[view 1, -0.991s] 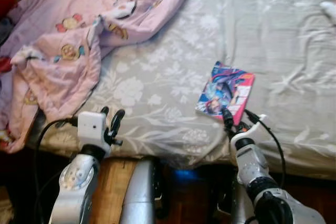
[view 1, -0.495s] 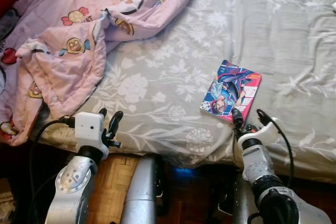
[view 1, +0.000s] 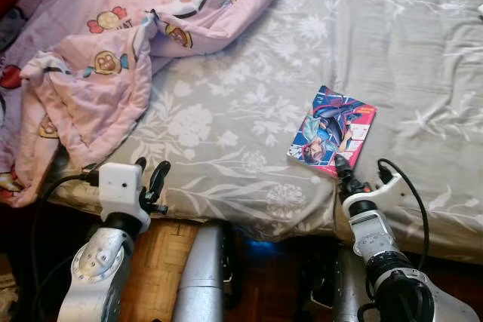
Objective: Clean up the room
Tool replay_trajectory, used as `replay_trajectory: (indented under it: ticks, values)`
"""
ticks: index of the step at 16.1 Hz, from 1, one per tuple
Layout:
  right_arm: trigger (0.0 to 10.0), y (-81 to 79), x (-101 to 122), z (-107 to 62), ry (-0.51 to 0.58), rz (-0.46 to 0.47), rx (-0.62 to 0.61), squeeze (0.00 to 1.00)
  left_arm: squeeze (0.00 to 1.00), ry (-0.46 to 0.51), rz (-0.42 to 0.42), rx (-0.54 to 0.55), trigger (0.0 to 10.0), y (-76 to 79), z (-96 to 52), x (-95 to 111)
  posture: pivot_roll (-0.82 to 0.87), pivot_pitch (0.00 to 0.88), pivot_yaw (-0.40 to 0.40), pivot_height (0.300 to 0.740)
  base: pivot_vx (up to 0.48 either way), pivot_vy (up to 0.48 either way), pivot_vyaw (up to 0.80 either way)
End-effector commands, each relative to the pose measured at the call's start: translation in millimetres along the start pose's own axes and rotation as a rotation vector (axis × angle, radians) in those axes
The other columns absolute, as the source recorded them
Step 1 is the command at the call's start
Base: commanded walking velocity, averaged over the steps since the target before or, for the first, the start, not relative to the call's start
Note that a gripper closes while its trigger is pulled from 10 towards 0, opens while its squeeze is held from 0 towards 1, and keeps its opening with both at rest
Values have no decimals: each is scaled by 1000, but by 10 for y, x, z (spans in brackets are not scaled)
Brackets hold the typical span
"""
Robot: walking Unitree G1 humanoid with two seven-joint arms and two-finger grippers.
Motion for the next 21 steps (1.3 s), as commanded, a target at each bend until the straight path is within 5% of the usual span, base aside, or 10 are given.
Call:
replay_trajectory:
  ticks: [1, 2, 3, 9, 10, 11, 12, 13, 21]
  values:
    - [10000, 93, -412, -100, -144, 10, -23, 0, 0, -34, 7, 20, 10000, -63, -69, -64, 385, 511, 104, 615, 0, 0, 0]
    - [10000, 55, -544, -122, -220, -101, 9, 0, 0, -37, 6, 21, 10000, -57, -87, -72, 386, 513, 102, 615, 0, 0, 0]
    - [10000, 20, -589, -130, -239, -114, 38, 0, 0, -38, 6, 22, 10000, -56, -94, -72, 391, 512, 103, 615, 0, 0, 0]
    - [10000, 67, -532, -132, -182, -32, 5, 0, 0, -49, 5, 20, 10000, -38, -138, -79, 400, 519, 105, 615, 0, 0, 0]
    - [1176, 79, -482, -118, -152, -2, -15, 0, 0, -51, 5, 21, 10000, -38, -145, -85, 400, 519, 105, 615, 0, 0, 0]
    - [0, 82, -442, -109, -127, 21, -22, 0, 0, -54, 5, 24, 10000, -41, -157, -89, 408, 518, 103, 615, 0, 0, 0]
    - [3725, 72, -383, -94, -93, 40, -24, 0, 0, -56, 5, 27, 10000, -47, -170, -93, 414, 517, 105, 615, 0, 0, 0]
    - [10000, 73, -326, -84, -62, 65, -27, 0, 0, -59, 6, 27, 10000, -50, -183, -97, 414, 517, 105, 615, 0, 0, 0]
    - [9725, 86, -93, -76, 86, 204, -18, 0, 0, -88, 15, 19, 10000, -37, -264, -147, 427, 530, 118, 615, 0, 0, 0]
Point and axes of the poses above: a point about 5 cm out from each wrist's last joint towards the gripper, its own z axis pointing out of the wrist towards the gripper, its own x axis along the axis of the wrist's last joint, y = z × x, the point moved 6 cm from there along z, pointing out of the wrist towards the gripper
